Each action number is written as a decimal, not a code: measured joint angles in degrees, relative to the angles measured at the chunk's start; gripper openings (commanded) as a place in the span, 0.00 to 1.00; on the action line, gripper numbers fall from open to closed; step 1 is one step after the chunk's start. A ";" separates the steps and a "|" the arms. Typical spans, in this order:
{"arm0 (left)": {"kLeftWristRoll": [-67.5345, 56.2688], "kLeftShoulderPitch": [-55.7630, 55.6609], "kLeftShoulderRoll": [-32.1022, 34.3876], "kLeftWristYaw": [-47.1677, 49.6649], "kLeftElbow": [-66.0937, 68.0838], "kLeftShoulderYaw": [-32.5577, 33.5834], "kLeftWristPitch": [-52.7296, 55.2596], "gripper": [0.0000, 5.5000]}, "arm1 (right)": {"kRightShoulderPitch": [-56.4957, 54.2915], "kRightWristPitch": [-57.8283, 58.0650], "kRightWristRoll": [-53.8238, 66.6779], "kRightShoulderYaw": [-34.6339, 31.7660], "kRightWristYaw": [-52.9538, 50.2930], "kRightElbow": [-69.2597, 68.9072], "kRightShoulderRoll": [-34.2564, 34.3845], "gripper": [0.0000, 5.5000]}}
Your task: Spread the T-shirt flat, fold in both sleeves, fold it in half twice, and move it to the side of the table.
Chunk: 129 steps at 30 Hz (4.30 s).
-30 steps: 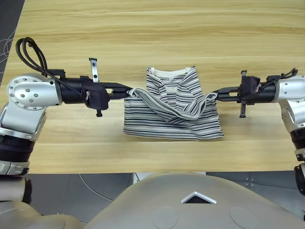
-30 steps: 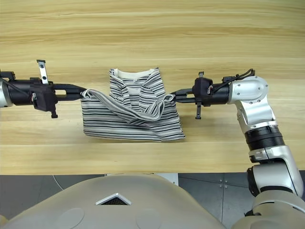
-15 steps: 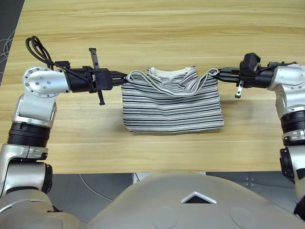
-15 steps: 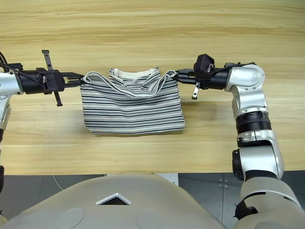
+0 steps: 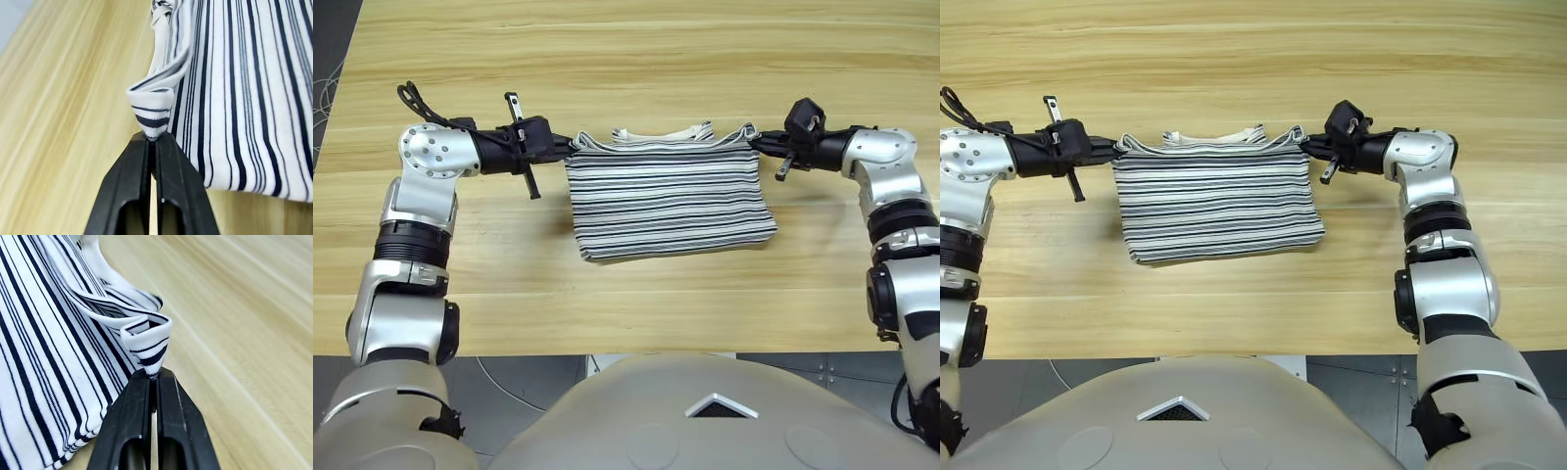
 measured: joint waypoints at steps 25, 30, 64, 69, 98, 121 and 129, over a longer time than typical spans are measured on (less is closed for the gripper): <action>-2.89 -14.13 -6.47 8.24 34.47 15.14 20.32 0.42 | -6.45 3.17 -1.01 -12.52 -18.36 12.20 9.22 0.28; -1.38 -15.15 -4.50 17.21 35.69 16.61 20.78 0.42 | -6.46 0.67 -0.93 -13.16 -14.57 10.33 9.42 0.28; 40.19 -17.82 -14.94 45.69 22.59 -20.26 5.16 0.42 | 12.74 13.34 -17.03 16.44 6.66 -48.16 -0.28 0.28; 46.53 -22.58 -19.87 51.00 28.06 -27.42 -3.94 0.42 | 15.36 39.79 -8.85 23.81 17.67 -69.89 4.40 0.28; 36.24 -32.42 -15.42 59.03 29.90 -17.48 -24.19 0.42 | 13.81 31.89 26.07 0.92 32.81 -71.27 -10.12 0.28; 46.24 20.19 26.62 54.35 -26.74 -5.74 -36.67 0.83 | 11.81 -46.01 -35.00 9.32 -16.13 -25.92 -19.46 0.74; 43.91 24.10 22.15 50.99 -26.82 -7.93 -37.76 0.83 | 2.56 -49.45 -60.26 18.83 -44.08 -21.62 -20.83 0.74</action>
